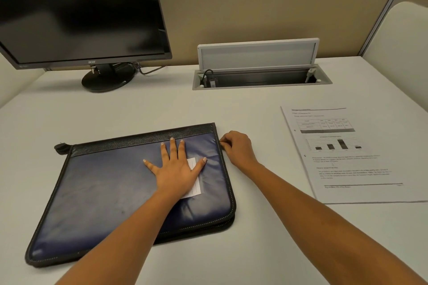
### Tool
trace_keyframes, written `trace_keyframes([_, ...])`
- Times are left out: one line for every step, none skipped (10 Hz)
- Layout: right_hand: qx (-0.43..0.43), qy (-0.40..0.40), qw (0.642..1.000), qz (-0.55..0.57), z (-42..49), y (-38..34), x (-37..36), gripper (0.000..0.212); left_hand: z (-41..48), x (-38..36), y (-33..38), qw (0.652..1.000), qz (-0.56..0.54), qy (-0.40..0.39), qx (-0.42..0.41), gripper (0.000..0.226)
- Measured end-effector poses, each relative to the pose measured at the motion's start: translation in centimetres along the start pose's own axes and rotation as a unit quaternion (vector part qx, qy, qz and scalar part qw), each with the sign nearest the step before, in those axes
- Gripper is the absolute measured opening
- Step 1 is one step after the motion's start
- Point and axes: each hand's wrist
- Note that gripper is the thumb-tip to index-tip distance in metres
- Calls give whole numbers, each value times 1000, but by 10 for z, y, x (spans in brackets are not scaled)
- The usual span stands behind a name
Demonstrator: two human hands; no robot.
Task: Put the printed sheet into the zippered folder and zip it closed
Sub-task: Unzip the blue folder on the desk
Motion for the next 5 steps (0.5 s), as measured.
trace_keyframes([8, -8, 1000, 0, -9, 1, 3, 16, 0, 1, 1, 1000, -4, -3, 1, 85])
trace_keyframes([13, -11, 1000, 3, -20, 3, 5, 15, -1, 2, 0, 1000, -3, -4, 1, 86])
trace_keyframes([20, -15, 1000, 6, -32, 6, 7, 14, -2, 3, 0, 1000, -7, -8, 4, 85])
trace_keyframes([29, -17, 999, 14, -44, 8, 9, 12, -2, 5, 2, 1000, -11, -13, 4, 85])
trace_keyframes([34, -23, 999, 27, -57, 10, 12, 11, -3, 6, 2, 1000, -13, -18, 3, 85])
Point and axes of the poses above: each hand's wrist, its own z-axis towards the middle knuckle, its own x-axis out of the back of the hand, y = z × x, and after that the axes turned 11 degrees about -z, right-handed
